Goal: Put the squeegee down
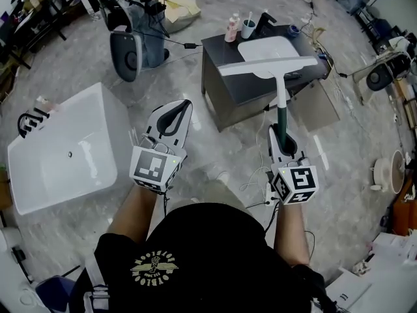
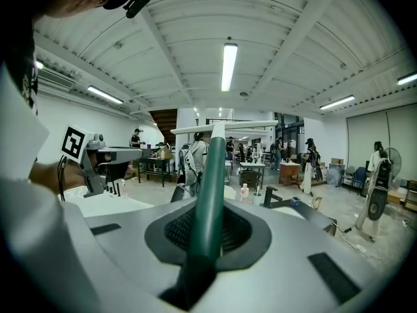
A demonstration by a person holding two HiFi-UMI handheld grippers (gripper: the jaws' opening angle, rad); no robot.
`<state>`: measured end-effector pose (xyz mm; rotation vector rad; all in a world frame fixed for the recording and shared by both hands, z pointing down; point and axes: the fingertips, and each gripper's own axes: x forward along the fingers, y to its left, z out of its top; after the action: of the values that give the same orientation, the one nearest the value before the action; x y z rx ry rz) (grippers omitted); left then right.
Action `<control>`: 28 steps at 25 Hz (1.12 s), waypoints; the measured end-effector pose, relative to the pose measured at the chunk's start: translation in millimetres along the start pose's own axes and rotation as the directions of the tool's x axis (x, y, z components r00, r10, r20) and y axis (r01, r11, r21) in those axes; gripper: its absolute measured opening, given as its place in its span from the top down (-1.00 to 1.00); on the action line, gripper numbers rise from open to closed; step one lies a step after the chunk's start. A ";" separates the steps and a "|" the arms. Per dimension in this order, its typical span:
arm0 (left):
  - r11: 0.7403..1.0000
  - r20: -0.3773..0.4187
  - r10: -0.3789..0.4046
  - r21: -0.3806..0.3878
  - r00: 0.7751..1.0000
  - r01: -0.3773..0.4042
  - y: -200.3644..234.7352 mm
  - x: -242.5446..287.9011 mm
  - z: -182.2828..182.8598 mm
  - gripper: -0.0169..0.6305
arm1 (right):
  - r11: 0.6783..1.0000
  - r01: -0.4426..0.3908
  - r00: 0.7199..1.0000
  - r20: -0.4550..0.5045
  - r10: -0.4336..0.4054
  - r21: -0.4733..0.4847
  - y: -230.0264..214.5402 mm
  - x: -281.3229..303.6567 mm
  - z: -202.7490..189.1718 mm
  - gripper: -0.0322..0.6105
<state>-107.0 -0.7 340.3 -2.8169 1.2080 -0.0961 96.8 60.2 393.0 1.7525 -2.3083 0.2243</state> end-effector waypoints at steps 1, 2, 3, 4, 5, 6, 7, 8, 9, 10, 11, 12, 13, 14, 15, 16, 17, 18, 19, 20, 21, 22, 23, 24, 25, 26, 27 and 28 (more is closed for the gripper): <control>1.000 -0.002 0.001 -0.003 1.000 -0.001 -0.2 5.0 -0.6 0.87 | 1.000 -0.003 1.000 0.002 0.003 -0.001 -4.3 3.2 1.1 0.73; 1.000 -0.004 0.002 -0.003 1.000 -0.002 -0.7 9.9 -1.0 0.87 | 1.000 -0.006 1.000 0.005 0.006 -0.001 -8.3 6.2 2.5 0.73; 1.000 -0.006 0.003 -0.002 1.000 -0.003 -1.3 14.8 -0.9 0.87 | 1.000 -0.009 1.000 0.010 0.009 0.000 -12.2 9.2 4.4 0.73; 1.000 -0.008 0.003 0.001 1.000 -0.003 -1.8 20.2 -0.1 0.87 | 1.000 -0.014 1.000 0.014 0.014 0.000 -16.1 12.1 6.5 0.73; 1.000 -0.009 0.004 0.004 1.000 -0.004 -2.2 26.3 1.3 0.87 | 1.000 -0.019 1.000 0.018 0.019 0.000 -20.5 15.2 8.4 0.73; 1.000 -0.008 0.006 0.005 1.000 -0.006 -2.6 32.7 3.0 0.87 | 1.000 -0.024 1.000 0.020 0.024 -0.002 -25.3 18.6 9.8 0.73; 1.000 -0.007 0.009 0.005 1.000 -0.009 -3.1 39.2 4.6 0.87 | 1.000 -0.029 0.999 0.020 0.029 -0.002 -30.5 22.1 10.6 0.73; 1.000 -0.006 0.012 0.005 1.000 -0.012 -3.6 45.6 6.1 0.87 | 0.999 -0.034 0.999 0.020 0.034 -0.001 -35.8 25.7 11.2 0.73; 1.000 -0.006 0.016 0.005 1.000 -0.016 -4.1 52.0 7.1 0.87 | 0.999 -0.039 0.999 0.020 0.039 0.000 -41.5 29.3 11.8 0.73; 1.000 -0.008 0.020 0.007 1.000 -0.020 -4.5 58.6 7.7 0.87 | 0.999 -0.044 0.999 0.022 0.044 0.002 -47.5 32.9 12.8 0.73; 1.000 -0.009 0.025 0.008 1.000 -0.025 -4.6 65.4 7.9 0.87 | 0.999 -0.049 0.999 0.024 0.049 0.003 -53.7 36.6 13.9 0.73; 0.999 -0.010 0.031 0.008 0.999 -0.031 -4.4 72.1 8.0 0.87 | 0.998 -0.055 0.998 0.026 0.055 0.003 -59.8 40.2 15.1 0.73; 0.999 -0.010 0.038 0.007 0.999 -0.038 -3.7 78.6 8.1 0.87 | 0.998 -0.061 0.998 0.027 0.061 0.001 -65.7 43.9 16.3 0.73; 0.999 -0.011 0.046 0.006 0.999 -0.046 -2.8 85.3 8.3 0.87 | 0.998 -0.066 0.997 0.027 0.066 -0.002 -71.4 47.7 17.4 0.73; 0.999 -0.010 0.053 0.004 0.999 -0.053 -1.9 92.4 8.8 0.87 | 0.997 -0.072 0.997 0.027 0.072 -0.004 -77.2 51.6 18.1 0.73; 0.998 -0.009 0.060 0.003 0.998 -0.060 -1.5 100.1 9.6 0.87 | 0.997 -0.077 0.997 0.026 0.077 -0.006 -83.1 55.5 18.3 0.73; 0.998 -0.007 0.065 0.003 0.998 -0.065 -1.7 108.1 10.7 0.87 | 0.997 -0.083 0.996 0.025 0.083 -0.008 -89.1 59.3 18.1 0.73; 0.998 -0.003 0.068 0.005 0.998 -0.068 -2.5 116.1 12.2 0.87 | 0.996 -0.088 0.996 0.024 0.089 -0.010 -95.2 63.1 18.1 0.73; 0.998 0.002 0.070 0.007 0.998 -0.070 -3.5 123.9 13.9 0.87 | 0.996 -0.094 0.995 0.023 0.094 -0.012 -101.2 66.9 18.6 0.73; 0.997 0.006 0.071 0.010 0.997 -0.071 -5.0 131.3 15.2 0.87 | 0.995 -0.099 0.995 0.023 0.099 -0.015 -107.1 70.3 19.3 0.73; 0.997 0.010 0.072 0.012 0.997 -0.072 -6.6 138.3 16.1 0.87 | 0.994 -0.104 0.994 0.025 0.104 -0.018 -112.9 73.2 20.1 0.73; 0.997 0.012 0.073 0.013 0.997 -0.074 -8.3 145.0 16.3 0.87 | 0.994 -0.108 0.994 0.027 0.109 -0.021 -118.7 75.9 21.0 0.73; 0.997 0.013 0.075 0.012 0.997 -0.076 -9.9 151.6 16.1 0.87 | 0.993 -0.112 0.993 0.029 0.113 -0.023 -124.5 78.6 21.6 0.73; 0.997 0.013 0.077 0.010 0.997 -0.077 -11.8 158.1 15.6 0.87 | 0.993 -0.117 0.993 0.030 0.117 -0.024 -130.0 81.4 21.7 0.73; 0.997 0.012 0.077 0.008 0.997 -0.077 -14.3 164.0 14.8 0.87 | 0.992 -0.121 0.992 0.029 0.122 -0.025 -135.0 84.0 21.0 0.73; 0.997 0.010 0.076 0.007 0.997 -0.076 -17.4 169.1 13.7 0.87 | 0.992 -0.126 0.992 0.027 0.127 -0.025 -139.4 86.1 19.6 0.73; 0.997 0.006 0.074 0.007 0.997 -0.074 -20.7 173.1 12.1 0.87 | 0.991 -0.131 0.991 0.024 0.131 -0.024 -143.3 87.9 17.9 0.73; 0.997 0.000 0.073 0.008 0.997 -0.073 -23.7 176.1 10.2 0.87 | 0.991 -0.135 0.991 0.022 0.136 -0.023 -146.8 89.4 16.2 0.73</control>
<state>32.1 -111.7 337.3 -2.7626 1.3057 -0.0972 213.7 -66.7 399.3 1.5984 -2.4400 0.2027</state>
